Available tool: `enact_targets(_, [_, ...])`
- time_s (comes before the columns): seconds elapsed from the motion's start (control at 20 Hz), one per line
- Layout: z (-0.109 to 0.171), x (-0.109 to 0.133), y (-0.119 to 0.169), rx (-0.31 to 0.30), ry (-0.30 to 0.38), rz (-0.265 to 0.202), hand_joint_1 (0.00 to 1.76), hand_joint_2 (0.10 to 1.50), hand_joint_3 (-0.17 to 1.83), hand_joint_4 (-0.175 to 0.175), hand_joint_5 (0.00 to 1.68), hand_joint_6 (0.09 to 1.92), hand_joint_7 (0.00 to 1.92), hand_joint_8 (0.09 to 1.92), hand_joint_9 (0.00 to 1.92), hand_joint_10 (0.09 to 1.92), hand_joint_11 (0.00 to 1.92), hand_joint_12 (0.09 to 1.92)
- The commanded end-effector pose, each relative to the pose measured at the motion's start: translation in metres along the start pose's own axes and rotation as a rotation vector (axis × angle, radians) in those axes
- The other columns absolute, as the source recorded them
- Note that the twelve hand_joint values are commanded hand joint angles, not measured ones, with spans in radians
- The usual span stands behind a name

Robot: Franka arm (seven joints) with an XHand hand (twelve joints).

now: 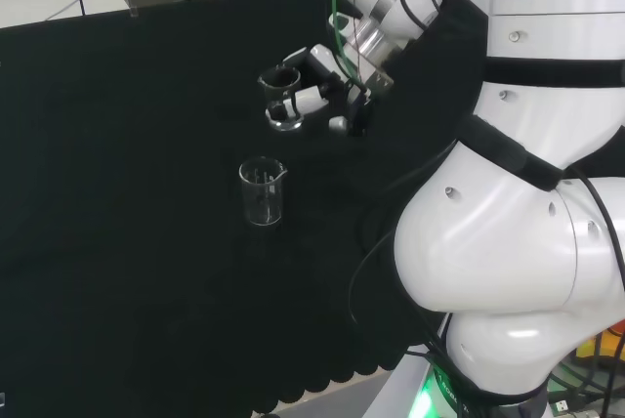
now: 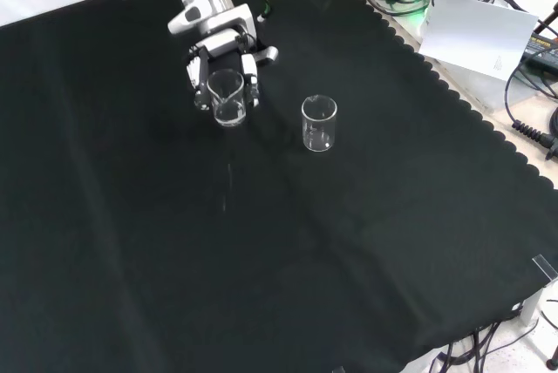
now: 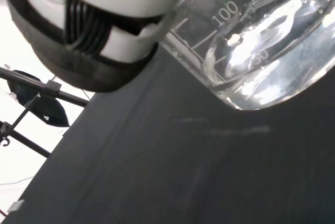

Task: Pick up the beaker on the right.

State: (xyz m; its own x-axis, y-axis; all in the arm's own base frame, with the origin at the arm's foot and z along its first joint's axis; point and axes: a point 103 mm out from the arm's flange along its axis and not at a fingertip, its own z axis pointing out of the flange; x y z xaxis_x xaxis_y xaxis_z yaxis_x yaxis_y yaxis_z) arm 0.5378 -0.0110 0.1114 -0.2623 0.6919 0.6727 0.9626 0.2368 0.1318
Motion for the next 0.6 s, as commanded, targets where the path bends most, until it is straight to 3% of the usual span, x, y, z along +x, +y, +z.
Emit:
enact_targets(0.05, [-0.037,0.002,-0.014,0.074,-0.122,-0.029,1.32,0.66,0.58,-0.175,1.37,0.42,1.43,0.39,1.85,0.09,1.42,0.55])
enact_targets(0.3, [-0.059,0.009,-0.036,0.130,-0.183,-0.021,1.23,0.72,0.52,-0.175,1.30,0.55,1.63,0.47,1.88,0.09,1.44,0.56])
enact_targets(0.6, [-0.080,0.022,-0.065,0.162,-0.252,0.020,1.22,0.72,0.52,-0.175,1.30,0.57,1.67,0.47,1.88,0.09,1.44,0.56])
